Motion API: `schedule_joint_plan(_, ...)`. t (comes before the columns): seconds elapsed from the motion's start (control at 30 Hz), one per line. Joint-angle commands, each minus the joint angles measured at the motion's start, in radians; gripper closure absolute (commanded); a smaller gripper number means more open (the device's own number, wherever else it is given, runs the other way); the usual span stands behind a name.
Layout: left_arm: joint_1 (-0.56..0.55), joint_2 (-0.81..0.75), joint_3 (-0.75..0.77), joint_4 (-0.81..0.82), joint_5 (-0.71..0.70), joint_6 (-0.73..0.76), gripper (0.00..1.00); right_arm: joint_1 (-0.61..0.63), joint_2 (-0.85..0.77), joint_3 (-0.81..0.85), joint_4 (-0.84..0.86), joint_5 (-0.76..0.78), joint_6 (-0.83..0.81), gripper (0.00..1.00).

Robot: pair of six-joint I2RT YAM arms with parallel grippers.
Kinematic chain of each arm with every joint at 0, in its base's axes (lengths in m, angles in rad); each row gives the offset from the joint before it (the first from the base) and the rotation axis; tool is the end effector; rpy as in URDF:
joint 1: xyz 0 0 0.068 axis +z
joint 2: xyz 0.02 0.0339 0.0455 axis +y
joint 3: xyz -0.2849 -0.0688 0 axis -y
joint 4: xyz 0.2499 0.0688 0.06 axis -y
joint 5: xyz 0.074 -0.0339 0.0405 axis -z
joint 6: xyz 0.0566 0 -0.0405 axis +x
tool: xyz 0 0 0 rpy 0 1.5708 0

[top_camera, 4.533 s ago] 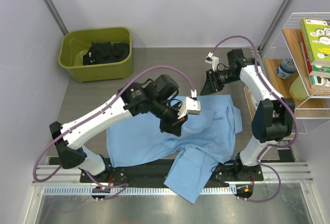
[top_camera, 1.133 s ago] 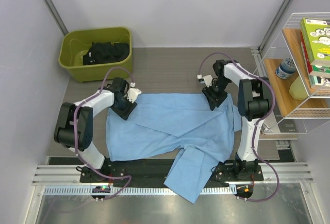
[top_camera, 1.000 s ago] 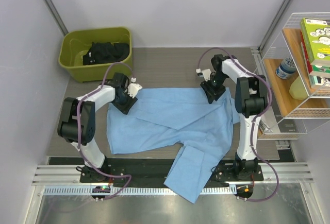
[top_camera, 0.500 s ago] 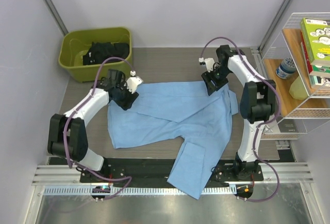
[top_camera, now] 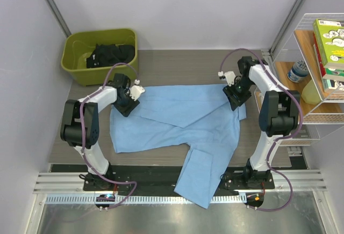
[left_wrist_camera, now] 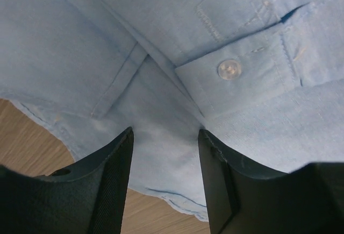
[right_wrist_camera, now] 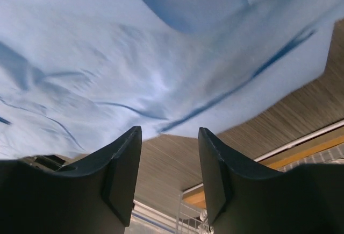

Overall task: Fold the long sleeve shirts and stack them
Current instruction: Fold the shirt

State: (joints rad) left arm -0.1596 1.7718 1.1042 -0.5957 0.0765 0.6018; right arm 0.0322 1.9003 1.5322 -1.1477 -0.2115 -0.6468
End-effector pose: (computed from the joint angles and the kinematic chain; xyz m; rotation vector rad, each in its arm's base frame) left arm 0.3446 -0.0599 0.1608 1.0652 2.6165 -0.0095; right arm 0.3735 0.0239 0.2200 -1.0115 2.8377 0.2797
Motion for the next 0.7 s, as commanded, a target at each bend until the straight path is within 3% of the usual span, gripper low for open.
schedule_joint_plan(0.0,0.063,0.087,0.023,-0.001,-0.116,0.081,0.48,0.0,0.017,-0.101,0.07,0.072,-0.053,0.5)
schedule_joint_plan(0.2,0.075,0.075,0.054,-0.019,-0.08,0.069,0.47,-0.008,0.132,-0.048,0.167,0.096,-0.028,0.51)
schedule_joint_plan(0.33,0.077,-0.052,0.054,-0.078,0.098,0.059,0.39,-0.008,0.117,0.003,0.172,0.109,-0.033,0.51)
schedule_joint_plan(0.5,0.074,-0.282,0.045,-0.24,0.356,0.073,0.27,-0.008,-0.029,0.006,0.076,0.006,-0.095,0.5)
schedule_joint_plan(0.67,0.074,-0.446,-0.027,-0.473,0.434,0.151,0.27,0.003,-0.263,-0.179,-0.098,-0.169,-0.29,0.48)
